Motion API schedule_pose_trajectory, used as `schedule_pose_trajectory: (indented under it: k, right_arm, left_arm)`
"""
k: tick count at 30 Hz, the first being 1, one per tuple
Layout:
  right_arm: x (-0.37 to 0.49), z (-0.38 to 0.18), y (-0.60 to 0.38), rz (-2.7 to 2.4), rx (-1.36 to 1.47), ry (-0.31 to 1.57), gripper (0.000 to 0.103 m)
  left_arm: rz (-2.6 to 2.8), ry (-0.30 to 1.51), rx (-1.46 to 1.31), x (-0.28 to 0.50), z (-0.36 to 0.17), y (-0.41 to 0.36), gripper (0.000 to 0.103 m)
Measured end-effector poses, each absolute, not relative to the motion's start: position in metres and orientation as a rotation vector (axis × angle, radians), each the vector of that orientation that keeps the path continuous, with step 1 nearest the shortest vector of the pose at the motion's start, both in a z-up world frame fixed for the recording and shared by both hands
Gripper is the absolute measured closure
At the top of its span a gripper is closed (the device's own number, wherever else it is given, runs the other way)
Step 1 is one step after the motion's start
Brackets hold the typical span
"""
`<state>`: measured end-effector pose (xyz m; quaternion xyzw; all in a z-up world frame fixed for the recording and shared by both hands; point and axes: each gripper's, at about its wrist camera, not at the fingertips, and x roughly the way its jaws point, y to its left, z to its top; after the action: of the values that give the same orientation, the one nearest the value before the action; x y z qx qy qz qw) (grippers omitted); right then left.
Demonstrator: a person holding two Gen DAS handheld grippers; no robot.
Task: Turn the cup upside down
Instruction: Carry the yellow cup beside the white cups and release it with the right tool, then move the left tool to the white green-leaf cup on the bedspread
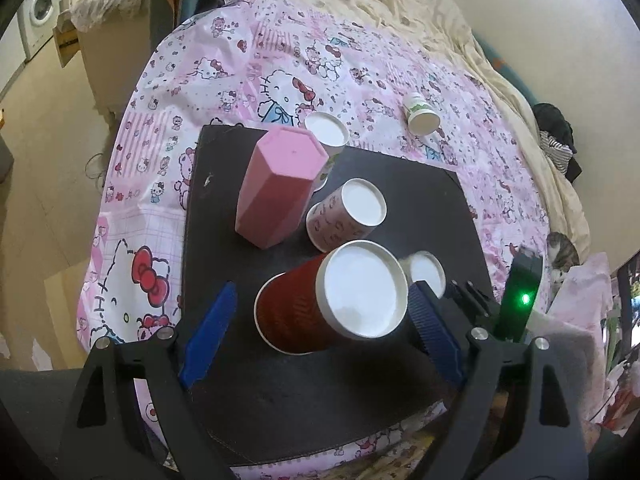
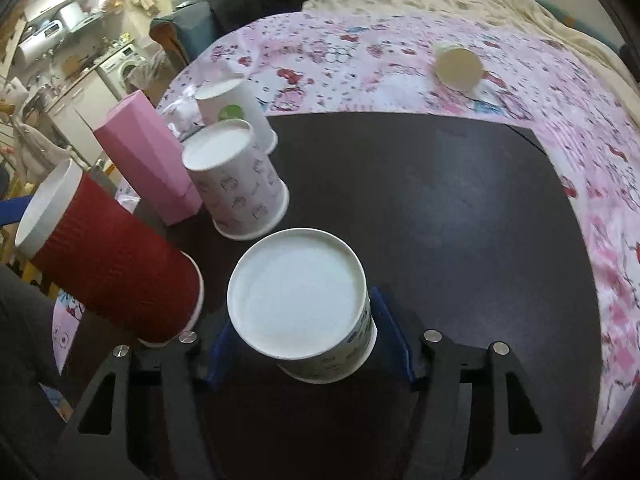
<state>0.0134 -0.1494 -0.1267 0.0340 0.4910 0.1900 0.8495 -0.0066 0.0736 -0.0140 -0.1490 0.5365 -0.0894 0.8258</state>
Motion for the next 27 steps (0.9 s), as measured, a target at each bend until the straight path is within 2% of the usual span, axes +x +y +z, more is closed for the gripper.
schedule_pose_trajectory:
  k: [7, 8, 10, 12, 19, 27]
  right_arm:
    - [0.031, -0.127, -0.123, 0.495, 0.098, 1.024, 0.035]
    - [0.031, -0.127, -0.123, 0.511, 0.106, 1.032, 0.033]
    - [0.028, -0.124, -0.127, 0.535, 0.129, 1.039, 0.012]
    - [0.024, -0.117, -0.135, 0.525, 0.139, 1.033, 0.007]
    - [0.015, -0.088, -0.179, 0.501, 0.186, 1.033, 0.007]
    - [0.011, -0.041, -0.243, 0.432, 0.237, 0.925, 0.007]
  left_arm:
    - [-0.123, 1.124, -0.263, -0.005, -0.016, 0.078, 0.018]
    - [-0.117, 1.128, -0.264, -0.005, -0.018, 0.078, 0.018]
    - [-0.108, 1.132, -0.263, -0.003, -0.019, 0.079, 0.018]
    - [-0.099, 1.130, -0.258, -0.003, -0.019, 0.078, 0.018]
    - [-0.079, 1.134, -0.233, -0.002, -0.019, 0.075, 0.018]
    - [-0.065, 1.131, -0.202, 0.004, -0.002, 0.061, 0.018]
